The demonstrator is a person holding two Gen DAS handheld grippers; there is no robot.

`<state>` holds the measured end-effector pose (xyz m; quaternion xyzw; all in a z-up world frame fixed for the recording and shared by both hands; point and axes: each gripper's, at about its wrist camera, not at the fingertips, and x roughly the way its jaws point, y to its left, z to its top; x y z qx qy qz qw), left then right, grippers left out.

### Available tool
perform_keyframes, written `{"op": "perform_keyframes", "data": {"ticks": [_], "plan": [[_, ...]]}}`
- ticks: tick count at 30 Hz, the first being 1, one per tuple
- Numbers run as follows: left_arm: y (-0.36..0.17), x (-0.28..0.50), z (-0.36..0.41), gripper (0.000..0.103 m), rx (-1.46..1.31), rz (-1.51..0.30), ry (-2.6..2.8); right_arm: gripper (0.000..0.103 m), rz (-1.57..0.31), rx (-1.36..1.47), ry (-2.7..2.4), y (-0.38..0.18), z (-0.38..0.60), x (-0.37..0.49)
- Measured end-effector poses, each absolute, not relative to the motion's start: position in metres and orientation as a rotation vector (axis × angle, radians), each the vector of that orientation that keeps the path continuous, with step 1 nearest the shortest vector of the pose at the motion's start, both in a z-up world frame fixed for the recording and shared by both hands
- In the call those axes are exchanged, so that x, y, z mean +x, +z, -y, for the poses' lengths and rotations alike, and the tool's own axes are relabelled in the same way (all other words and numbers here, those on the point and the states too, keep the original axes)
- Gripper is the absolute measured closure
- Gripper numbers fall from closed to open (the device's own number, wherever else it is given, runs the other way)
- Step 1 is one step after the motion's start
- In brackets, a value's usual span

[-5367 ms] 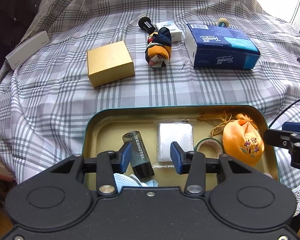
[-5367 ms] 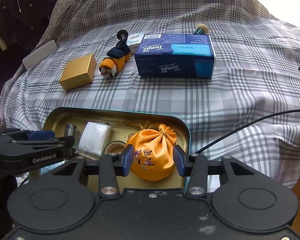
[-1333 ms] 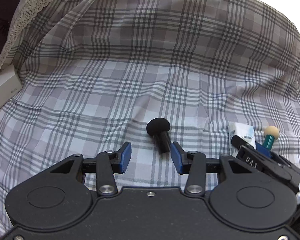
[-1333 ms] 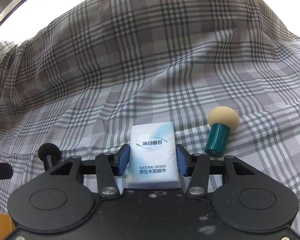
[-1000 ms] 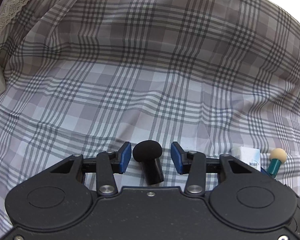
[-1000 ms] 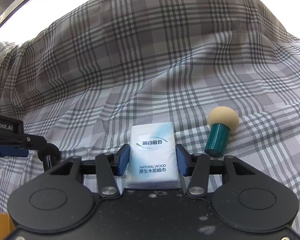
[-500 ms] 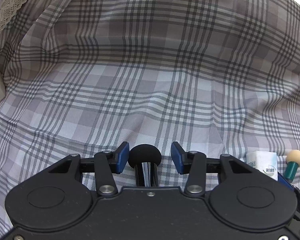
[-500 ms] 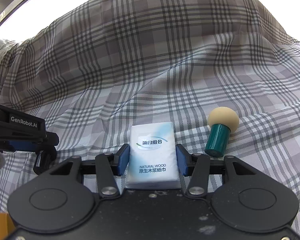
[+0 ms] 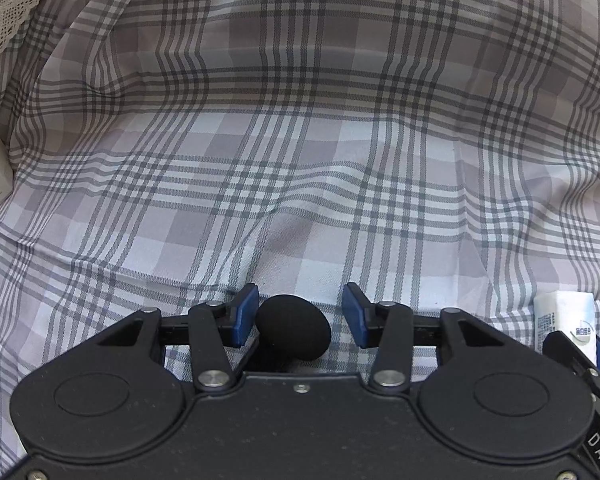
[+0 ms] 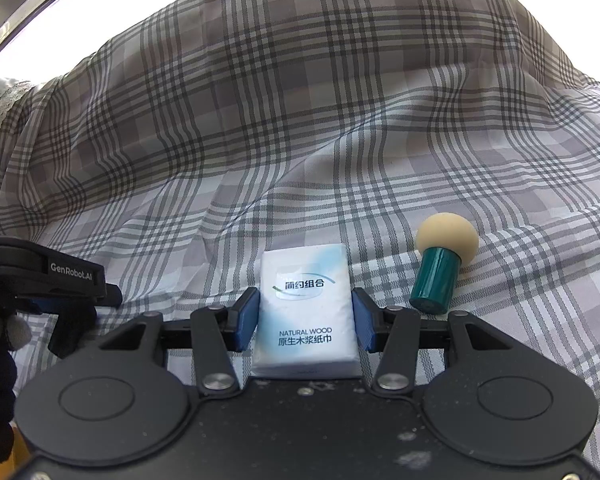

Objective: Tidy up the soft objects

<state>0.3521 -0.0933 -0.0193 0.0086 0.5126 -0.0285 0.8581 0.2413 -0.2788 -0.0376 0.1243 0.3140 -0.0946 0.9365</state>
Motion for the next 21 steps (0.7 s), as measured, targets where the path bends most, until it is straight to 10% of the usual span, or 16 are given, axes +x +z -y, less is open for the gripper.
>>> {"op": "perform_keyframes", "data": {"ticks": [21], "plan": [[0.025, 0.304, 0.084, 0.067, -0.04, -1.061, -0.193, 0.055, -0.645, 0.279, -0.184, -0.038, 0.282, 0.243]]}}
